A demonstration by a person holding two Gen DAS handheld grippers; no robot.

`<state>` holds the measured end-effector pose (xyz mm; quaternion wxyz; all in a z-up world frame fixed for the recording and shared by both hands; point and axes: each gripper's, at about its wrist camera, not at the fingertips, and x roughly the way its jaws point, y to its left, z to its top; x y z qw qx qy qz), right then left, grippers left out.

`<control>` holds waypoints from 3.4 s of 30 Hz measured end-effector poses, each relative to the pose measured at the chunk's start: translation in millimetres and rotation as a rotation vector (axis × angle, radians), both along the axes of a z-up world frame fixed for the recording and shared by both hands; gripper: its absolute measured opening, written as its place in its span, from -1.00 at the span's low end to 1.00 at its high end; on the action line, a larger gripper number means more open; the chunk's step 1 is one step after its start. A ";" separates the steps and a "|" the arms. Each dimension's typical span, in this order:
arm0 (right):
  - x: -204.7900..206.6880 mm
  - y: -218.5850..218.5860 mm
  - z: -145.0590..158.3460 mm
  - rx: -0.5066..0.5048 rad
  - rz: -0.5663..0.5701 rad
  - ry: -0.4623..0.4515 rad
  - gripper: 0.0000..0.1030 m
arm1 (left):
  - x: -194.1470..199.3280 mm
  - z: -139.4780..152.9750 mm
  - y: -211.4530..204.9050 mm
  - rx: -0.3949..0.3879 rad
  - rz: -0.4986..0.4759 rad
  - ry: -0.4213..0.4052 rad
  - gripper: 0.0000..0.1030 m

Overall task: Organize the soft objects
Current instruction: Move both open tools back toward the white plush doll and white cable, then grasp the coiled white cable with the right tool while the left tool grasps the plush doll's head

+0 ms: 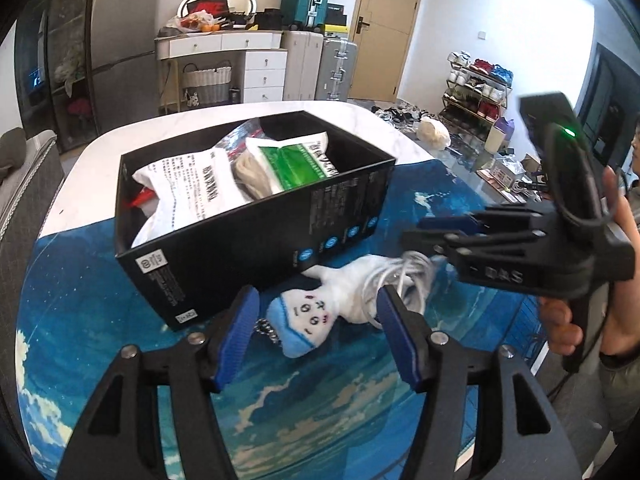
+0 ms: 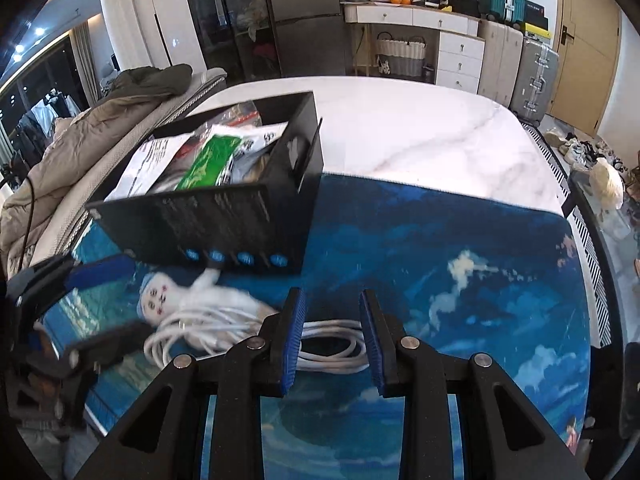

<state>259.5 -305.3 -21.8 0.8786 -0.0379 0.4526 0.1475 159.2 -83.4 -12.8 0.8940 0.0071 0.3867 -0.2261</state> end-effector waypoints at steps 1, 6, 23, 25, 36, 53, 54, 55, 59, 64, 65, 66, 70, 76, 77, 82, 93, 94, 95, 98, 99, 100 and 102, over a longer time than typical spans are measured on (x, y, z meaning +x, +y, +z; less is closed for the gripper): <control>-4.0 -2.4 -1.5 0.001 0.004 0.010 -0.44 | 2.4 -1.0 2.7 -0.005 0.006 0.007 0.19; -23.2 -4.3 -6.9 0.018 0.043 0.059 -0.44 | 7.8 -8.8 10.4 -0.028 0.025 0.041 0.19; -40.9 1.1 -1.3 0.005 0.087 0.055 -0.44 | 5.0 -24.9 0.5 0.017 -0.037 0.122 -0.40; -42.1 -0.3 -0.4 0.009 0.079 0.056 -0.44 | -3.2 -23.3 8.2 0.019 -0.036 0.125 -0.40; -44.3 1.3 -2.7 -0.004 0.076 0.053 -0.44 | -64.1 -26.5 88.5 0.004 0.131 0.158 -0.28; -113.3 -17.5 28.6 0.015 0.119 -0.001 0.28 | -53.5 -10.1 48.9 0.065 0.051 0.079 0.08; -115.9 -17.3 30.0 0.012 0.139 0.004 0.32 | -52.6 -12.0 48.5 0.070 0.054 0.089 0.08; -118.5 -16.4 30.5 0.005 0.160 0.008 0.32 | -52.8 -13.9 48.8 0.069 0.057 0.097 0.08; -116.2 -21.7 19.2 -0.012 0.150 0.052 0.32 | -61.6 -17.8 51.5 0.050 0.058 0.111 0.08; -126.2 0.9 -1.1 -0.072 0.236 0.073 0.32 | -79.1 -15.3 45.6 0.056 0.015 0.121 0.08; -130.3 8.7 1.3 -0.121 0.269 0.049 0.32 | -79.6 -14.9 45.8 0.052 0.013 0.121 0.08; -131.9 13.4 4.8 -0.154 0.293 0.028 0.34 | -79.8 -14.9 46.6 0.049 0.013 0.120 0.08; -124.1 30.9 10.1 -0.274 0.364 -0.024 0.47 | -74.7 -13.1 47.3 0.043 0.027 0.115 0.08; -110.9 44.9 -2.2 -0.222 0.419 0.064 0.40 | -68.1 -16.3 59.7 0.058 0.087 0.104 0.08; -111.5 45.5 -3.4 -0.216 0.405 0.077 0.39 | -67.4 -16.3 62.7 0.056 0.095 0.104 0.08; -125.6 46.8 -11.9 -0.140 0.407 0.164 0.33 | -70.3 -17.2 74.0 0.030 0.110 0.115 0.08; -121.5 55.4 -15.3 -0.028 0.356 0.148 -0.44 | -62.8 -17.1 48.4 0.073 0.064 0.101 0.08; -116.9 53.0 -13.7 -0.020 0.316 0.131 -0.44 | -60.9 -19.7 46.1 0.084 0.067 0.106 0.08; -111.7 49.1 -11.5 0.001 0.270 0.116 -0.44 | -59.8 -21.4 44.3 0.091 0.071 0.110 0.05; -102.0 46.3 -11.2 0.007 0.191 0.113 -0.43 | -57.0 -24.2 41.3 0.084 0.061 0.119 -0.43; -101.7 46.8 -11.6 0.000 0.190 0.113 -0.40 | -55.8 -23.5 44.2 0.080 0.078 0.117 -0.45; -102.7 49.1 -11.8 -0.005 0.194 0.112 -0.37 | -54.2 -22.5 48.6 0.086 0.110 0.112 -0.45; -105.6 51.2 -10.9 -0.010 0.205 0.117 -0.34 | -52.3 -21.8 55.9 0.095 0.137 0.109 -0.45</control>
